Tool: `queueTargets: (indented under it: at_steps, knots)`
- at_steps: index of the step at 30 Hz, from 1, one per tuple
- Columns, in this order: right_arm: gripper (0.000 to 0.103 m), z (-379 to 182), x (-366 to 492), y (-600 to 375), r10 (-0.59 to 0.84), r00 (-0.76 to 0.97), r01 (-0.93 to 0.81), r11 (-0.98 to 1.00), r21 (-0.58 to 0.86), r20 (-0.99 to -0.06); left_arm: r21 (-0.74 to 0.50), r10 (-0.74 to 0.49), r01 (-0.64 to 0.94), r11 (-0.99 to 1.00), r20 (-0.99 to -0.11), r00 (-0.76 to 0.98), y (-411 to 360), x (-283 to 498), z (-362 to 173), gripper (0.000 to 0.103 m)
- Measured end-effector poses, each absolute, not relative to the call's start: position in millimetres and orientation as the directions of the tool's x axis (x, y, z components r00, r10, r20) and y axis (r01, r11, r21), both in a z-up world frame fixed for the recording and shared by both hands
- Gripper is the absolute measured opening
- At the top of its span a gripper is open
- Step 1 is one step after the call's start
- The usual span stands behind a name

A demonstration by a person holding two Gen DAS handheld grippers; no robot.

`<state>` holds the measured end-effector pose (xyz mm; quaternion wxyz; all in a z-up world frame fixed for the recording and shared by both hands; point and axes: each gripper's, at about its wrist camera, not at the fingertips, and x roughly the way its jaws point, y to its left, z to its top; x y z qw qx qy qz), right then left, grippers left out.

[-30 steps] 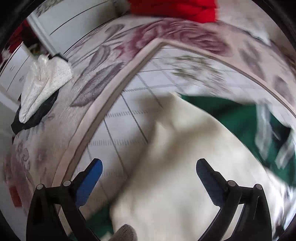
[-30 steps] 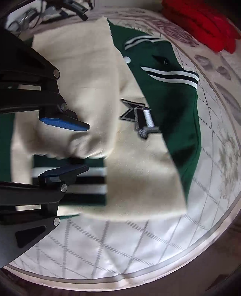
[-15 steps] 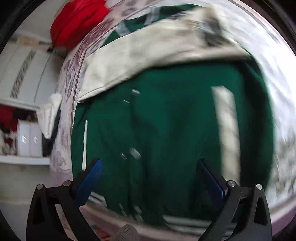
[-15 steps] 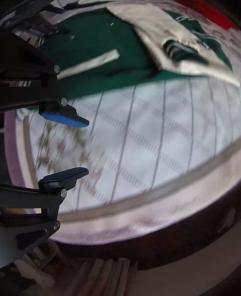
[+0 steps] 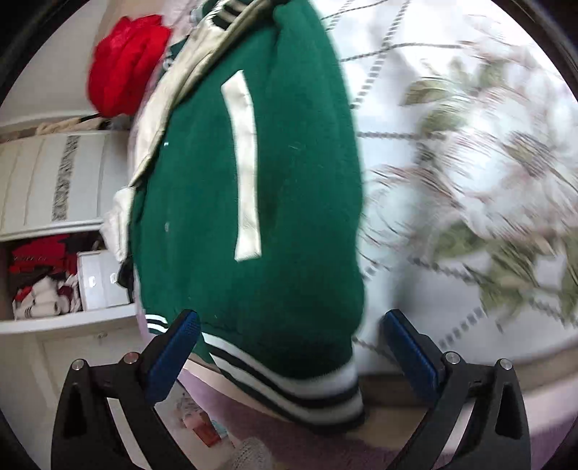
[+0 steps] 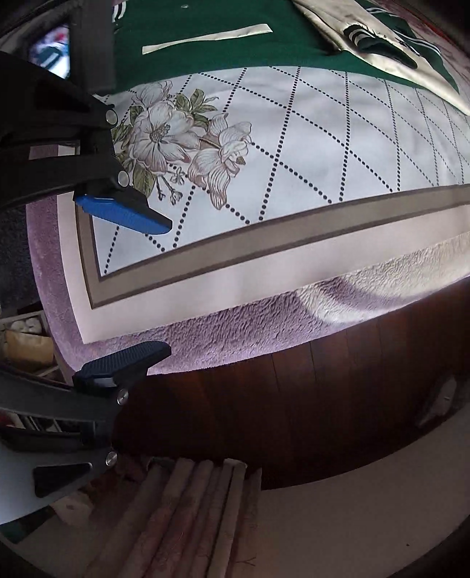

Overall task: Fold large clothes
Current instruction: 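Grasp the striped jacket hem with the left tool and lift it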

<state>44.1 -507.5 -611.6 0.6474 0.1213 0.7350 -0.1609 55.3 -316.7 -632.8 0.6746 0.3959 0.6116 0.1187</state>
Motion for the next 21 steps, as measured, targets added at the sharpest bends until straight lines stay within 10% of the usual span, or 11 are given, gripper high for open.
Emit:
queueTargets:
  at_steps: [8,11,21]
  knots:
    - [0.064,-622,72,-506,0.026,-0.093,0.385,0.923,-0.012,-0.995,0.668,0.622,0.282,0.688,-0.744,0.244,-292,74,-628,0.099]
    - [0.063,-623,89,-500,0.103,-0.062,0.387,0.919,0.072,-0.993,0.623,0.572,0.301,0.722,-0.782,0.247,-290,71,-617,0.021]
    - [0.073,-635,169,-488,0.544,0.176,0.417,0.714,0.563,-0.82,0.556,0.501,0.187,0.81,-0.821,0.273,-260,90,-545,0.015]
